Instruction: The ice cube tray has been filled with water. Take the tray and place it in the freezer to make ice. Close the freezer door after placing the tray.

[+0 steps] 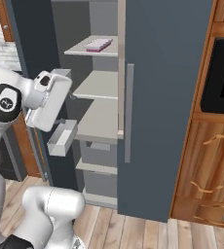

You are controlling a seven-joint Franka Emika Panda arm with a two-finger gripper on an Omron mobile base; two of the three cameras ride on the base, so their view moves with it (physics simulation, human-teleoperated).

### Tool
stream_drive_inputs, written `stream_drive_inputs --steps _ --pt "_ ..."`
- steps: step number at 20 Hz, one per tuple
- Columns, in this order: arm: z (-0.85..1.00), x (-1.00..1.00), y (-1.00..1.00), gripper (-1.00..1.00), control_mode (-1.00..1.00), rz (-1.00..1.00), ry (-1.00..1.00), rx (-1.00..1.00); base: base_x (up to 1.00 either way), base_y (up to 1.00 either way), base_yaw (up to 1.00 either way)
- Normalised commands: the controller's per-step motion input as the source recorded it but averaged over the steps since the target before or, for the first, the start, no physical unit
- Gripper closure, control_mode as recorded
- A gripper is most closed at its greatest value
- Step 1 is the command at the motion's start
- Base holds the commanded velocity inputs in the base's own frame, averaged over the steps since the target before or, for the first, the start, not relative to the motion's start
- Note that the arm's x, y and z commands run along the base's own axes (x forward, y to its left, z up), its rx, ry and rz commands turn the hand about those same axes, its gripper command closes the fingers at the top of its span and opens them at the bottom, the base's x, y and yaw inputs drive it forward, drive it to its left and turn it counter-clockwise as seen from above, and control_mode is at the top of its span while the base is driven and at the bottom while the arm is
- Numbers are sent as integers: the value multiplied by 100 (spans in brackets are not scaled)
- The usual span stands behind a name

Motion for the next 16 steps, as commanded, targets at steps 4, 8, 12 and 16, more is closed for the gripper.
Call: stream_drive_inputs --steps 4,8,12,16 --pt "0 -44 0 -100 -100 0 -3 0 0 0 0" --pt "0 -56 12 -100 -100 0 -9 0 0 0 0" --pt "-3 -32 39 -100 -100 2 -4 0 0 0 0" --pt "-30 1 69 -100 -100 6 0 -1 0 0 0"
